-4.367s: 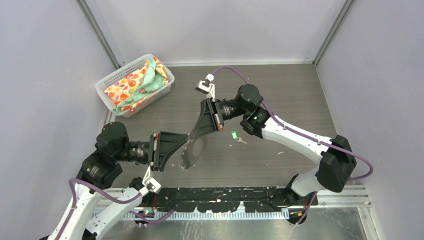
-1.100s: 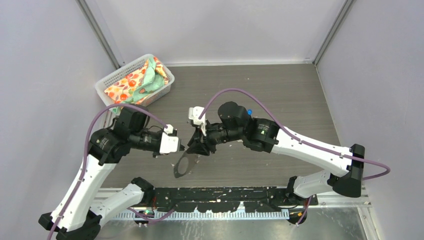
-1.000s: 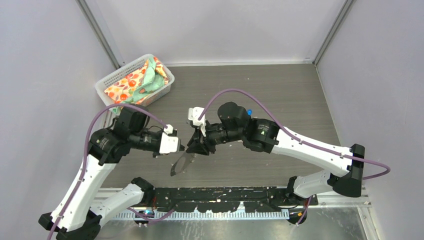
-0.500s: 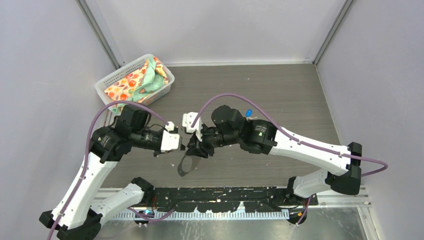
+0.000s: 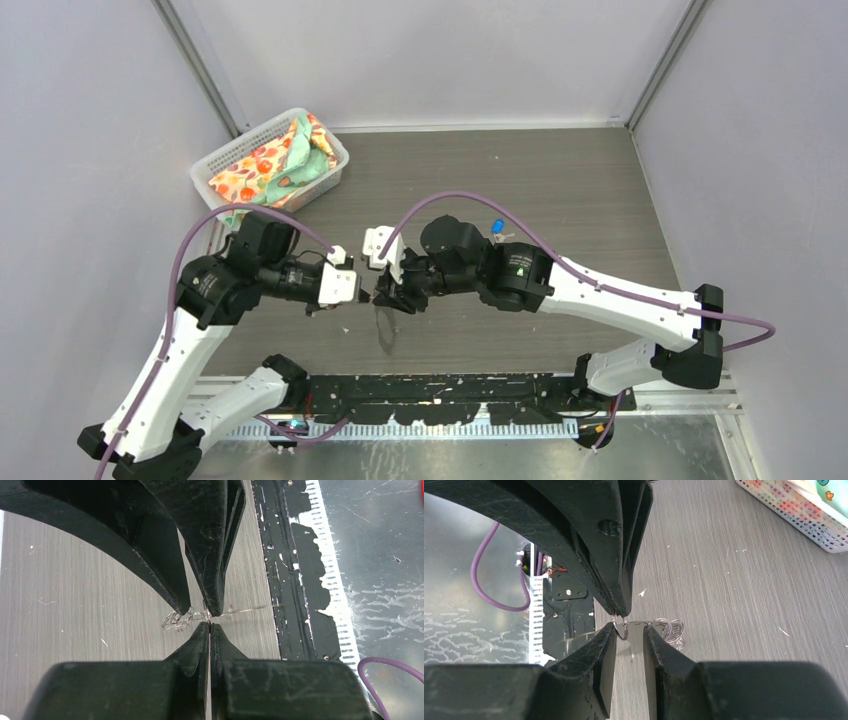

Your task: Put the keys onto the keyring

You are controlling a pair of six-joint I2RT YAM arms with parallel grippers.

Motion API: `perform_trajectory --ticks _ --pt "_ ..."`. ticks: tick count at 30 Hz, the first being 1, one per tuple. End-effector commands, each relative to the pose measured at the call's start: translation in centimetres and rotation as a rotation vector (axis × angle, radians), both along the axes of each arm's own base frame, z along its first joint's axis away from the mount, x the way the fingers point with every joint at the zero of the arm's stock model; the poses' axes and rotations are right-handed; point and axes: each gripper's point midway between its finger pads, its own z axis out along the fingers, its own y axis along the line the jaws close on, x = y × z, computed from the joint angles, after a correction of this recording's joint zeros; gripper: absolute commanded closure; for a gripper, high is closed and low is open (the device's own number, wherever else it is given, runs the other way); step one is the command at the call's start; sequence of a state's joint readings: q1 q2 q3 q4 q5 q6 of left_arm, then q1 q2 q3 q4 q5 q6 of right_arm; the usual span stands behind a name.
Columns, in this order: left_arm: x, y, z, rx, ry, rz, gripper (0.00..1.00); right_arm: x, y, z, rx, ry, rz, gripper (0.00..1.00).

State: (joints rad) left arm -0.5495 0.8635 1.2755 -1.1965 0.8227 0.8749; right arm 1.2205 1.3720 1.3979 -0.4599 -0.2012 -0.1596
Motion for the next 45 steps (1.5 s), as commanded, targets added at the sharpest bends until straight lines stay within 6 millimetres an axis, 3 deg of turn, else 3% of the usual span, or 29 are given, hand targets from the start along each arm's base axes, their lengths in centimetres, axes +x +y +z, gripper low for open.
perform_trajectory --ticks 1,13,18,21,28,32,33,35,37,40,45 --pt "-1.1 -0.2 1.7 -0.055 -0.028 -0.044 1.00 0.6 -0.4 3.9 0.117 -0.069 -0.036 0.69" --pt "-0.9 -0.3 1.9 -0.063 -0.035 -0.031 1.00 -1.7 0.9 3.8 0.129 0.015 0.083 0.76" --pt "-0.7 -0.3 1.9 -0.062 -0.030 -0.023 1.00 -2.2 1.1 3.6 0.111 0.029 0.113 0.87" --pt "-0.7 -0.3 2.1 -0.069 -0.037 -0.018 1.00 -2.1 1.1 3.0 0.083 0.039 0.106 0.99" --pt "-0.6 -0.7 3.3 -0.117 -0.026 0.008 1.00 -1.2 0.9 2.5 0.111 0.038 0.039 0.99" --pt "-0.9 -1.0 4.4 -0.159 0.020 0.027 0.97 -0.5 0.6 4.7 0.305 0.031 -0.040 0.99" --pt "-1.1 -1.1 4.5 -0.165 0.030 0.027 0.94 -0.6 0.3 5.5 0.353 0.026 -0.045 0.99" --pt "-1.2 -1.2 4.8 -0.179 0.067 0.044 0.69 -0.7 0.1 6.6 0.436 0.034 -0.053 0.99" --pt "-1.5 -1.1 4.7 -0.173 0.095 0.051 0.60 -0.8 -0.1 7.3 0.487 0.040 -0.057 0.99" --pt "-1.5 -0.8 4.3 -0.158 0.115 0.076 0.55 -1.3 -0.3 7.6 0.515 0.054 -0.038 0.99" --pt "-1.3 -0.6 3.6 -0.140 0.142 0.103 0.56 -2.0 -0.8 8.5 0.559 0.071 -0.016 0.99"
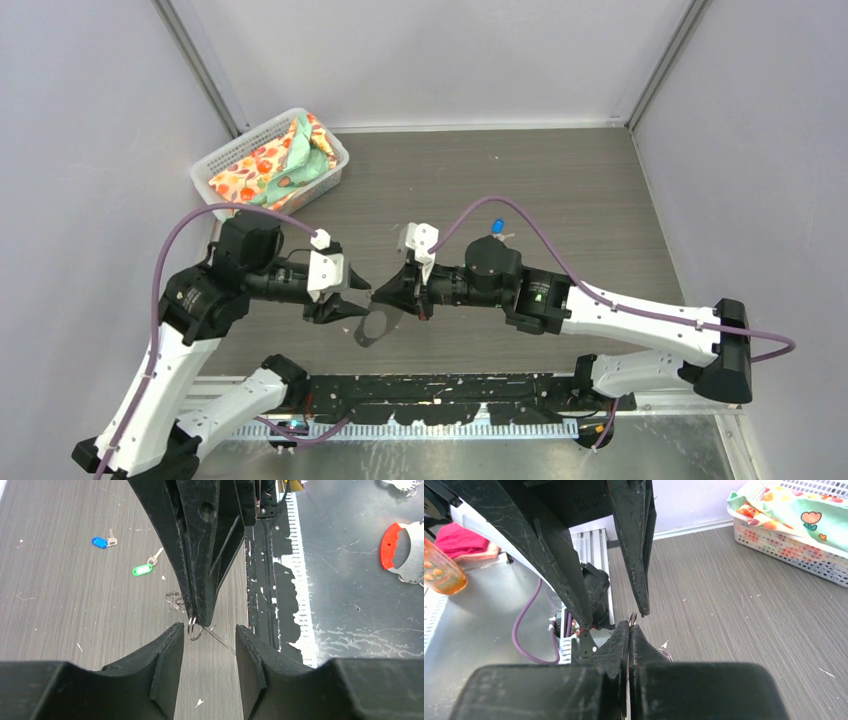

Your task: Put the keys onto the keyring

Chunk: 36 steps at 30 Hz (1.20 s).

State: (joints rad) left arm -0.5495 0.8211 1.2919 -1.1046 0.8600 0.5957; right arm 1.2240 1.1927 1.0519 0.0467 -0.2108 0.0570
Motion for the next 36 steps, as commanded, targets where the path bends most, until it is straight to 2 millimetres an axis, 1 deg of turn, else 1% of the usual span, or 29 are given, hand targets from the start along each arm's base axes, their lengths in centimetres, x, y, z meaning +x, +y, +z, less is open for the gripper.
perform_trajectory --ticks 1,3,5,8,11,14,16,18,20,21,24,27,30,32,36 --pt "0.0 0.0 0.8 -0.020 0.008 0.023 0.56 -0.8 -0.9 6.5 0.221 -0.030 0.013 0.99" --pt "0.4 0.1 0.5 -0.007 0.002 0.045 0.56 -1.0 -1.3 6.8 0.229 -0.031 0.015 0.99" --pt "0.6 0.2 0.9 -0.013 -0.009 0.065 0.56 -1.1 -1.8 7.0 0.227 -0.030 0.014 0.99" --pt "0.5 0.1 2.1 -0.039 -0.014 0.067 0.53 -1.4 -2.5 6.9 0.221 -0.026 0.016 0.99" --pt "-0.1 -0.2 3.0 -0.063 0.029 0.049 0.52 -1.6 -2.9 6.7 0.211 -0.020 0.018 0.99" --pt "-1.8 -0.7 3.9 -0.080 0.107 -0.029 0.53 -1.9 -3.0 6.6 0.211 -0.015 0.032 0.99" --pt "-2.5 -0.8 4.2 -0.079 0.159 -0.059 0.53 -2.4 -2.9 6.6 0.203 -0.010 0.058 0.99" --pt "-2.5 -0.9 4.6 -0.078 0.172 -0.065 0.54 -2.6 -2.9 6.4 0.186 -0.004 0.071 0.99" --pt "-2.2 -0.9 5.0 -0.078 0.139 -0.067 0.54 -2.7 -3.0 6.4 0.180 -0.006 0.076 0.99" --pt "-2.1 -0.8 5.1 -0.072 0.117 -0.070 0.55 -2.7 -3.1 6.4 0.178 -0.007 0.076 0.99" --pt "-2.1 -0.4 3.8 -0.023 0.090 -0.095 0.59 -2.8 -3.2 6.5 0.181 -0.011 0.077 0.99" --pt "-1.8 -0.4 2.7 -0.002 0.123 -0.079 0.65 -2.7 -3.1 6.7 0.198 -0.013 0.076 0.99" --pt "-1.5 -1.0 2.6 -0.042 0.166 -0.055 0.68 -2.5 -2.8 7.0 0.222 -0.014 0.070 0.99" --pt "-1.3 -1.3 2.9 -0.078 0.192 -0.021 0.69 -2.3 -2.7 7.2 0.235 -0.016 0.060 0.99" --pt "-1.0 -1.5 3.5 -0.126 0.184 0.017 0.71 -2.3 -2.6 7.4 0.264 -0.016 0.056 0.99"
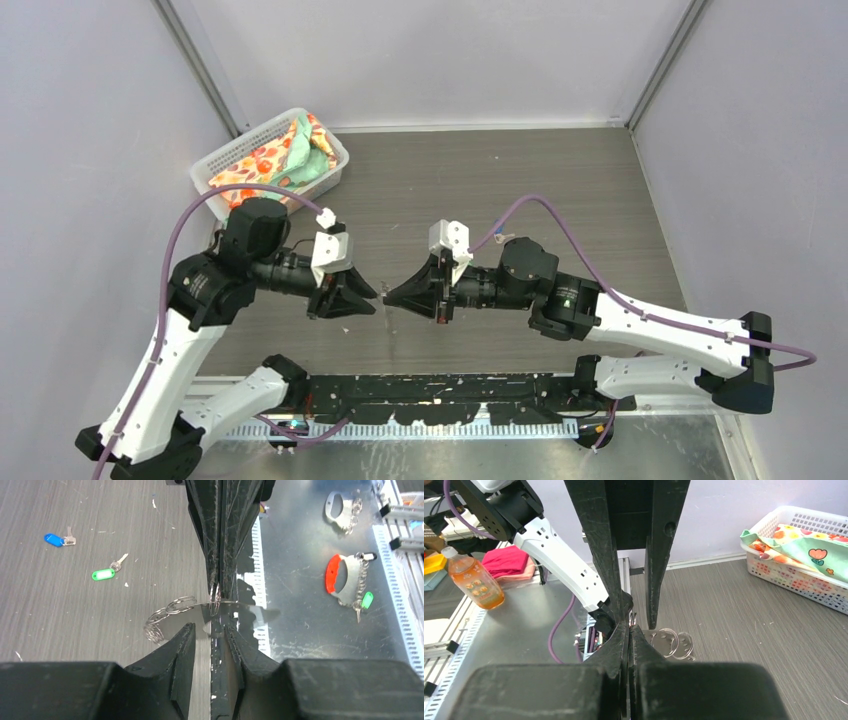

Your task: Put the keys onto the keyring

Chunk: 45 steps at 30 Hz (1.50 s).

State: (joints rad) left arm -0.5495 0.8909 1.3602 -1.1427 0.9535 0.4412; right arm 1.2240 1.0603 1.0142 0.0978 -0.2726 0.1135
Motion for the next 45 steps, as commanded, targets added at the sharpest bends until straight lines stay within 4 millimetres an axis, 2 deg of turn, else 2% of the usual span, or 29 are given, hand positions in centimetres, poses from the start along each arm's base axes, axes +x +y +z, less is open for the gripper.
perform_trajectory --ticks 1,5,10,20,24,28,32,37,38,39,42,45 --pt "0.6 -0.6 2.2 -0.100 -0.026 0.056 0.71 0.0 0.0 3.0 0.122 -0.020 -0.006 0.99" --pt "1.1 -0.7 2.5 -0.111 -0.049 0.077 0.71 0.0 0.2 3.0 0.126 -0.016 0.000 0.99" --pt "0.2 -0.8 2.4 -0.115 -0.018 0.031 0.71 0.0 0.2 3.2 0.138 -0.014 -0.004 0.99" --pt "0.1 -0.4 1.7 -0.095 -0.039 0.028 0.74 0.2 0.6 3.3 0.155 -0.002 -0.005 0.99" --pt "0.2 -0.5 2.2 -0.112 -0.049 0.037 0.77 0.2 0.9 2.9 0.145 0.009 0.002 0.99" --pt "0.1 -0.5 2.1 -0.111 -0.050 0.035 0.84 0.2 1.2 2.8 0.145 0.013 0.005 0.99" --pt "0.1 -0.3 1.9 -0.103 -0.059 0.041 0.98 0.2 1.2 2.7 0.139 0.016 0.005 0.99" --pt "0.6 -0.2 1.5 -0.091 -0.080 0.062 1.00 0.1 1.0 2.8 0.136 0.021 0.006 0.99" --pt "0.6 -0.1 1.3 -0.087 -0.092 0.058 1.00 0.1 1.0 2.8 0.131 0.023 0.004 0.98" --pt "0.6 -0.1 1.3 -0.087 -0.104 0.054 1.00 0.1 0.9 2.7 0.125 0.028 0.003 0.84" --pt "0.3 0.0 1.3 -0.092 -0.163 0.013 1.00 0.0 -0.2 3.0 0.111 0.032 -0.015 0.69" --pt "-0.1 0.3 1.3 -0.111 -0.346 -0.080 1.00 0.5 -2.0 2.5 0.062 0.023 -0.072 0.49"
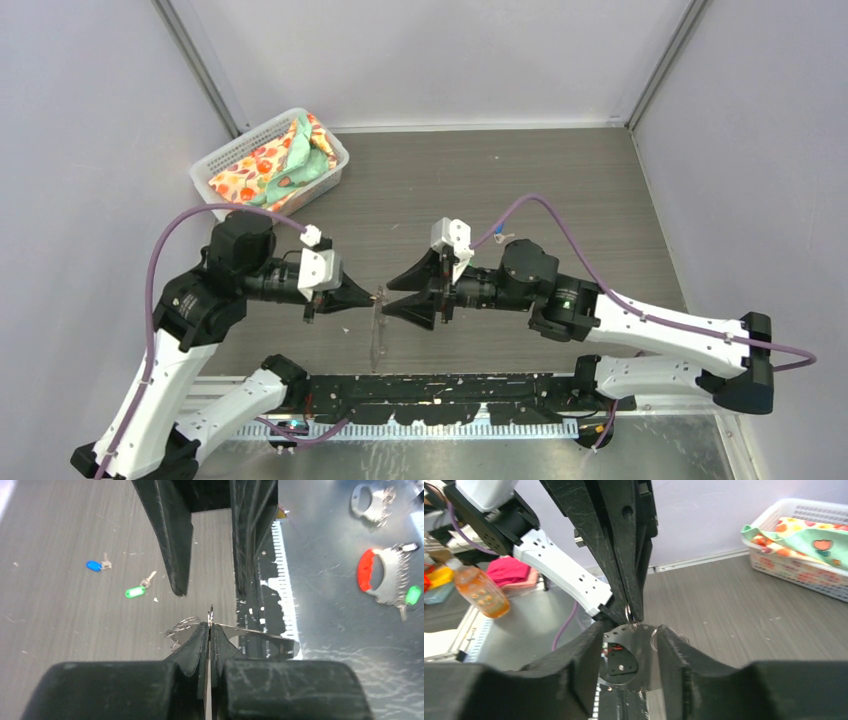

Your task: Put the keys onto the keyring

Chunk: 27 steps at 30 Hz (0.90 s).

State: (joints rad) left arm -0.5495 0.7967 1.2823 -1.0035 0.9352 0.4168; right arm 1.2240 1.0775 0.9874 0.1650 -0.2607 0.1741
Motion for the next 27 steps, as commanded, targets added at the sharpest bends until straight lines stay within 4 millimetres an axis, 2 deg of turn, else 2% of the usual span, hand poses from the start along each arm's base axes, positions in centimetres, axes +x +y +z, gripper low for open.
perform_trajectory --ticks 1,5,10,13,18,21,27 --pt "-0.5 0.3 0.7 -0.041 -0.311 -0.126 1.00 0.7 -3.4 2.8 0.019 -0.038 -0.099 0.45" --pt "-1.8 0.7 0.7 -0.081 -0.582 -0.246 1.00 3.2 -6.5 1.7 -0.051 -0.029 -0.271 0.41" --pt "-2.6 1.1 0.2 -0.073 -0.795 -0.366 1.00 8.3 -10.4 -0.5 -0.093 0.097 -0.547 0.34" --pt "-2.6 1.0 0.7 -0.088 -0.846 -0.372 1.00 11.7 -12.0 -3.7 -0.157 0.244 -0.665 0.33" --pt "-3.1 1.2 0.9 -0.095 -0.906 -0.398 1.00 16.6 -15.2 -10.1 -0.300 0.412 -0.866 0.30" --pt "-3.3 1.3 0.9 -0.097 -0.937 -0.412 1.00 19.1 -17.0 -12.6 -0.292 0.505 -0.932 0.27" --pt "-3.6 1.5 0.7 -0.097 -0.933 -0.415 1.00 23.0 -18.4 -17.5 -0.353 0.658 -0.986 0.22"
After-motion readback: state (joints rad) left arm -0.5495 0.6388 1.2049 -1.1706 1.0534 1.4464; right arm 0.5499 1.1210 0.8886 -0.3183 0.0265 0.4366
